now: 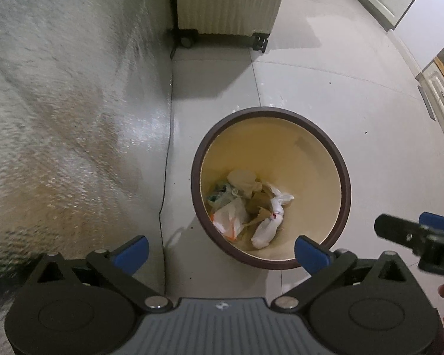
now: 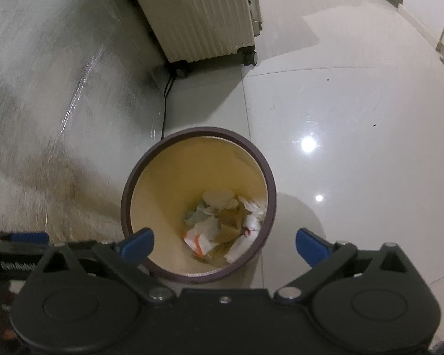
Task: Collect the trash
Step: 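Move both open tools up from the bin back toward the table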
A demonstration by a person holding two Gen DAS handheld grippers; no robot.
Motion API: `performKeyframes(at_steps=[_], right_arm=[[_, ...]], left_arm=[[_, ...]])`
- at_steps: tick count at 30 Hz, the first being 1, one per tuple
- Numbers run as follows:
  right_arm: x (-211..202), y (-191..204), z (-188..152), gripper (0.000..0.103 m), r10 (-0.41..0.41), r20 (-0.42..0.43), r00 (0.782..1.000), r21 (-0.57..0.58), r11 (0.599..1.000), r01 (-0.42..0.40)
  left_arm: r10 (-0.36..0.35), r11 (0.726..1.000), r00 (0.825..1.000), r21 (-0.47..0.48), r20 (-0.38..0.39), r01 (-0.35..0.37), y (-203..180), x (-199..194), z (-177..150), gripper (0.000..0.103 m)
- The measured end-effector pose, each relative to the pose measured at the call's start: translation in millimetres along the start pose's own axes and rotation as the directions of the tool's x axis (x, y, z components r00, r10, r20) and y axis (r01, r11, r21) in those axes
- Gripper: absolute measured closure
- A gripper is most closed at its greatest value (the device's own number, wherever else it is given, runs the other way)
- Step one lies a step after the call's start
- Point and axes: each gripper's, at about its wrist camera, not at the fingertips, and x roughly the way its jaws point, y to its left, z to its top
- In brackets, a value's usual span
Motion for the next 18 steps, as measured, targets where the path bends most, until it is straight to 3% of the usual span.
performKeyframes(at_steps=[18], right_arm=[[-86, 14, -25, 0.0, -0.108, 0.079, 0.991, -0.048, 0.993, 0.112]], left_arm=[[-0.05, 0.998, 0.989, 0.042, 0.137, 0.045, -8, -87, -36, 0.0]])
